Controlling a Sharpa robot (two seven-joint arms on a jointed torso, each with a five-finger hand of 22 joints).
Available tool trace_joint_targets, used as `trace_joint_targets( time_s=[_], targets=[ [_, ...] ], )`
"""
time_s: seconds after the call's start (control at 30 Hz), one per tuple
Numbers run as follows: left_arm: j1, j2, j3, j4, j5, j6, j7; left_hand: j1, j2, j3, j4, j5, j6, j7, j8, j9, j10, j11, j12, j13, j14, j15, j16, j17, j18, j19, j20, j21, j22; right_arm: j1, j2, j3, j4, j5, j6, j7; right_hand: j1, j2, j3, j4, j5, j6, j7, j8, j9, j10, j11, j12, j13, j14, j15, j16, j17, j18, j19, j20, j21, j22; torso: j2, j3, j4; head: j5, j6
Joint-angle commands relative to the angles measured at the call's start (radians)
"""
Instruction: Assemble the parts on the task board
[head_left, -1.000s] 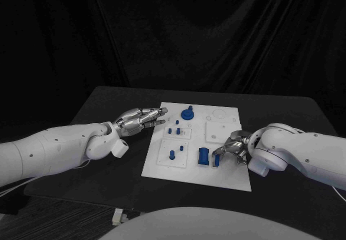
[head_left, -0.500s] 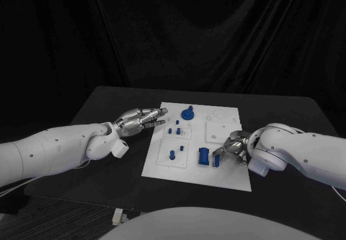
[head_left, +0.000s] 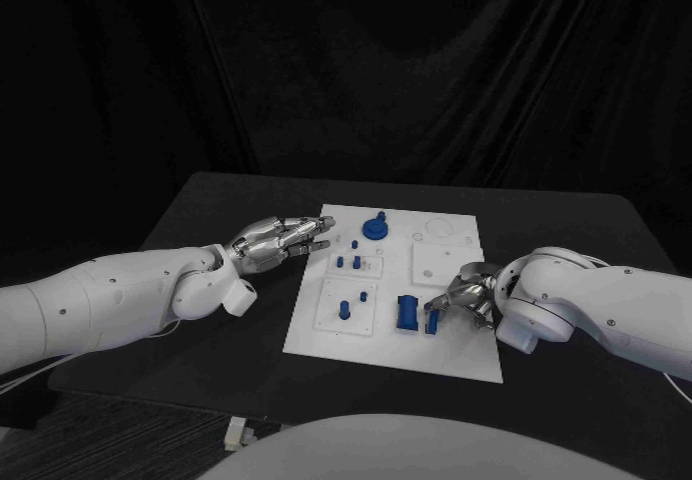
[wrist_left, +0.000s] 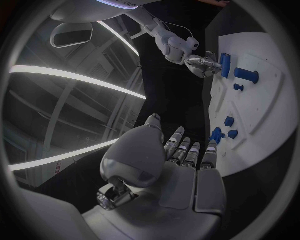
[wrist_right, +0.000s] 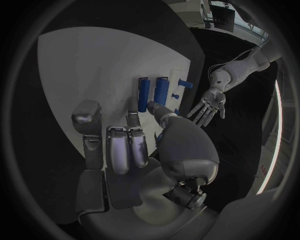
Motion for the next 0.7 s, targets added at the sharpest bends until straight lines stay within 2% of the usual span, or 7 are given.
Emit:
trace_joint_targets(
  time_s=[0.03, 0.13, 0.23, 0.27, 0.37, 0.57, 0.7],
  targets=[
    [-0.002, 0.002, 0.001, 0.0, 0.005, 0.013, 0.014, 0.019, -0.001, 0.044, -0.01, 0.013, 0.009, 0.002, 0.014, 0.015, -0.005, 0.009, 0.015, 0.001, 0.005, 0.005, 0.002, -0.001, -0.02, 0.006, 0.001, 0.008, 0.013, -0.003, -0.001, 0.0, 0.001, -0.006, 0.015, -0.01, -0.032, -0.005, -0.006, 0.019, -0.051, -0.004, 0.001, 0.016, -0.015, 0.106, -0.008, 0.02, 0.275, 0.104, -0.004, 0.002, 0.241, 0.005, 0.007, 0.005, -0.021, 0.122, 0.0, 0.0001, 0.0001, 0.0, 0.0],
    [-0.002, 0.003, 0.001, 0.0, 0.005, 0.014, 0.013, 0.019, -0.001, 0.044, -0.01, 0.013, 0.009, 0.002, 0.014, 0.015, -0.005, 0.009, 0.015, 0.001, 0.005, 0.005, 0.002, -0.001, -0.02, 0.006, 0.001, 0.008, 0.013, -0.003, -0.002, 0.0, 0.001, -0.006, 0.016, -0.01, -0.033, -0.006, -0.013, 0.024, -0.067, -0.004, 0.002, 0.016, -0.018, 0.106, -0.008, 0.02, 0.275, 0.104, -0.003, 0.002, 0.242, 0.005, 0.007, 0.005, -0.022, 0.122, 0.0, 0.0001, 0.0, -0.001, 0.0],
    [-0.002, 0.003, 0.001, 0.0, 0.005, 0.014, 0.013, 0.019, -0.001, 0.044, -0.01, 0.013, 0.009, 0.002, 0.014, 0.015, -0.005, 0.009, 0.015, 0.001, 0.005, 0.005, 0.002, -0.001, -0.02, 0.006, 0.001, 0.008, 0.013, -0.003, -0.002, 0.0, 0.001, -0.006, 0.017, -0.01, -0.037, -0.011, -0.029, 0.037, -0.109, -0.003, 0.002, 0.016, -0.022, 0.106, -0.007, 0.02, 0.275, 0.104, -0.003, 0.002, 0.241, 0.005, 0.007, 0.005, -0.023, 0.122, 0.0, 0.0002, 0.0002, 0.0, 0.0],
    [-0.002, 0.003, 0.001, 0.0, 0.005, 0.014, 0.013, 0.019, -0.001, 0.044, -0.01, 0.013, 0.009, 0.002, 0.014, 0.015, -0.005, 0.009, 0.015, 0.001, 0.005, 0.005, 0.002, -0.001, -0.02, 0.006, 0.001, 0.008, 0.013, -0.003, -0.002, 0.0, 0.001, -0.006, 0.018, -0.01, -0.041, -0.017, -0.039, 0.042, -0.14, -0.002, 0.003, 0.017, -0.023, 0.106, -0.007, 0.02, 0.275, 0.104, -0.002, 0.002, 0.241, 0.005, 0.007, 0.006, -0.023, 0.122, 0.0, 0.0002, 0.0002, 0.0, 0.0],
    [-0.002, 0.002, 0.001, -0.001, 0.005, 0.014, 0.012, 0.019, -0.001, 0.044, -0.01, 0.013, 0.009, 0.002, 0.014, 0.015, -0.005, 0.009, 0.015, 0.001, 0.005, 0.005, 0.002, -0.001, -0.02, 0.006, 0.001, 0.008, 0.013, -0.003, -0.002, 0.0, 0.001, -0.006, 0.019, -0.01, -0.042, -0.026, -0.06, 0.055, -0.196, -0.001, 0.002, 0.018, -0.027, 0.106, -0.007, 0.02, 0.275, 0.104, -0.003, 0.003, 0.242, 0.006, 0.008, 0.006, -0.024, 0.122, 0.0, 0.0, -0.0002, 0.0, 0.0],
    [-0.002, 0.003, 0.001, -0.002, 0.005, 0.015, 0.011, 0.021, -0.001, 0.045, -0.012, 0.014, 0.01, 0.002, 0.014, 0.015, -0.005, 0.009, 0.016, 0.001, 0.005, 0.005, 0.002, -0.001, -0.02, 0.006, 0.001, 0.008, 0.012, -0.003, -0.002, 0.0, 0.001, -0.006, 0.018, -0.01, -0.039, -0.029, -0.09, 0.088, -0.241, 0.0, 0.001, 0.021, -0.032, 0.106, -0.007, 0.02, 0.275, 0.104, -0.003, 0.002, 0.242, 0.006, 0.008, 0.006, -0.025, 0.122, 0.0, 0.0002, 0.0, 0.001, 0.0],
    [-0.002, 0.003, 0.001, -0.003, 0.005, 0.016, 0.011, 0.021, -0.001, 0.045, -0.012, 0.014, 0.01, 0.002, 0.014, 0.015, -0.005, 0.009, 0.016, 0.001, 0.005, 0.005, 0.002, -0.001, -0.02, 0.006, 0.001, 0.008, 0.012, -0.003, -0.002, 0.0, 0.0, -0.006, 0.012, -0.008, -0.042, -0.028, -0.104, 0.108, -0.251, 0.001, 0.001, 0.023, -0.034, 0.106, -0.008, 0.02, 0.275, 0.104, -0.003, 0.002, 0.242, 0.006, 0.008, 0.005, -0.027, 0.122, 0.0, 0.0001, 0.0002, 0.002, 0.0]
  ],
)
